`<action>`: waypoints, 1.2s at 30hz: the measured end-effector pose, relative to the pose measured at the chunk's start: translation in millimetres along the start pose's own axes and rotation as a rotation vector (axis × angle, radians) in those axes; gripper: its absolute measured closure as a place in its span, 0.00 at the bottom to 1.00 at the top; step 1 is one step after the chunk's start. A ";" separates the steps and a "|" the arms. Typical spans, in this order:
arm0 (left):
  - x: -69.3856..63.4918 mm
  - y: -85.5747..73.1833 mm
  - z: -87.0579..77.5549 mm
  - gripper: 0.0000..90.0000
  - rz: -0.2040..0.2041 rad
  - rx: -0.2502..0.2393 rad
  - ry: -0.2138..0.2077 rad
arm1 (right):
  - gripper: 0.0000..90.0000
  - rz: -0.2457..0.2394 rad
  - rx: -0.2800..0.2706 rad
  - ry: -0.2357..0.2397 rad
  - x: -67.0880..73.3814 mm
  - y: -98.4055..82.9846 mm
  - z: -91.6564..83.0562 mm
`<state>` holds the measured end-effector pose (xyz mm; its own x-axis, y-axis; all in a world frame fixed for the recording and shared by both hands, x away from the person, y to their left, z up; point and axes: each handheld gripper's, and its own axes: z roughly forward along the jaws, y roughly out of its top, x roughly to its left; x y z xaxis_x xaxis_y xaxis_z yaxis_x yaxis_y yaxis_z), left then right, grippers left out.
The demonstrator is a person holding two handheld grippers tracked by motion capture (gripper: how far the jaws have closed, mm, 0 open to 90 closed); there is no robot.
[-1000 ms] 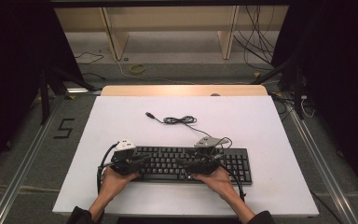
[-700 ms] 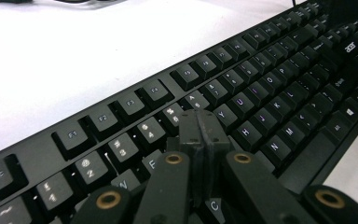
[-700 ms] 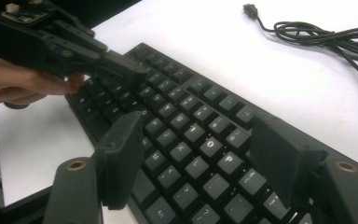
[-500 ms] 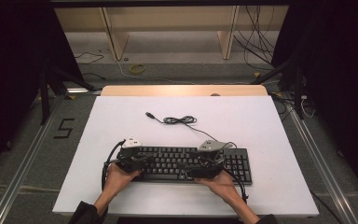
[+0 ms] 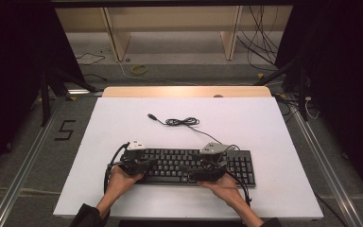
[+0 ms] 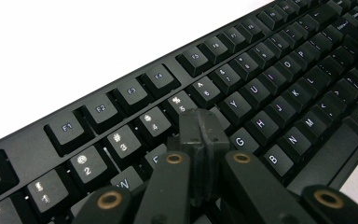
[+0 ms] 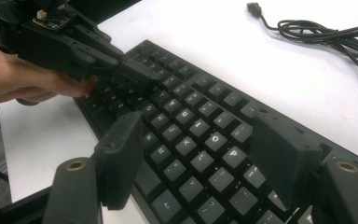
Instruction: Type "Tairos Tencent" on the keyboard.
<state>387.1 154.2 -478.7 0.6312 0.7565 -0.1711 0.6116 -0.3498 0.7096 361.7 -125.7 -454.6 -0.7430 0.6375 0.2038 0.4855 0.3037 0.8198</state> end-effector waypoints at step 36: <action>3.1 -0.7 -40.3 0.42 -0.064 -0.203 -0.100 | 0.40 0.003 0.006 -0.011 -1.2 6.7 10.3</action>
<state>369.5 179.1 -452.2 0.6444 0.7115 -0.2802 0.5502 -0.1769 0.8161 370.6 -117.2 -454.9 -0.7366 0.6460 0.2004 0.4902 0.3058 0.8162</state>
